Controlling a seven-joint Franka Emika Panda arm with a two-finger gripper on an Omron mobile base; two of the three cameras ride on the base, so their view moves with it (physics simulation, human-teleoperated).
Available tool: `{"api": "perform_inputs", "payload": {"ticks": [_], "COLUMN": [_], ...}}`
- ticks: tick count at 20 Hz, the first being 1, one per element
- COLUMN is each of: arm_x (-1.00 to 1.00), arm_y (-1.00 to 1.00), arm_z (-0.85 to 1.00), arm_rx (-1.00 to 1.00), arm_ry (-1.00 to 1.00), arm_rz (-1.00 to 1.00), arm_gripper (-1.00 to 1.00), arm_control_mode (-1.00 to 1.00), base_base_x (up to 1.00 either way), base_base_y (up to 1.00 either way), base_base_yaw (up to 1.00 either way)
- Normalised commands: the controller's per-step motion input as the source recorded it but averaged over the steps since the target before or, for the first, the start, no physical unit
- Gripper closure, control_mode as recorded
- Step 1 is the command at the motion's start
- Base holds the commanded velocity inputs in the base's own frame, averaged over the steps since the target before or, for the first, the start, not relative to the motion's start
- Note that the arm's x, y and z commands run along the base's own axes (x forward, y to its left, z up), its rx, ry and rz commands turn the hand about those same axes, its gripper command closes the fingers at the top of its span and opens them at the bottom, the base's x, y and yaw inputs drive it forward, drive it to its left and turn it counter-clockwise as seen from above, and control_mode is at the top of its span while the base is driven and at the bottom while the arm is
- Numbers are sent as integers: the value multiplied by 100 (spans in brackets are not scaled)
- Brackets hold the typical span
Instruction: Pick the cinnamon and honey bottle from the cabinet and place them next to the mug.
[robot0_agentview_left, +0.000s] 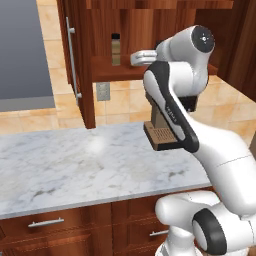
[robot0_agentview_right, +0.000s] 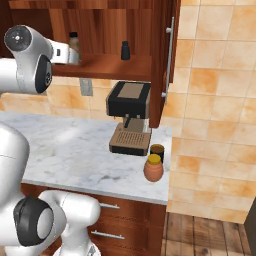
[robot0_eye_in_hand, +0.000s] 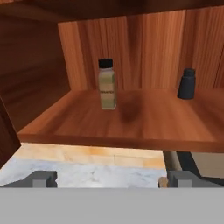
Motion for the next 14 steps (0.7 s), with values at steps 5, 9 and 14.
{"api": "perform_inputs", "payload": {"ticks": [5, 9, 14], "arm_x": [49, 39, 34], "arm_y": [10, 18, 20], "arm_z": [0, 0, -10], "arm_rx": [-4, 0, 0], "arm_ry": [8, 3, 1], "arm_rz": [0, 0, 0], "arm_gripper": [-100, -100, -100], "arm_control_mode": [-100, -100, -100], "base_base_x": [0, 0, 0], "base_base_y": [0, 0, 0], "base_base_yaw": [0, 0, 0]}}
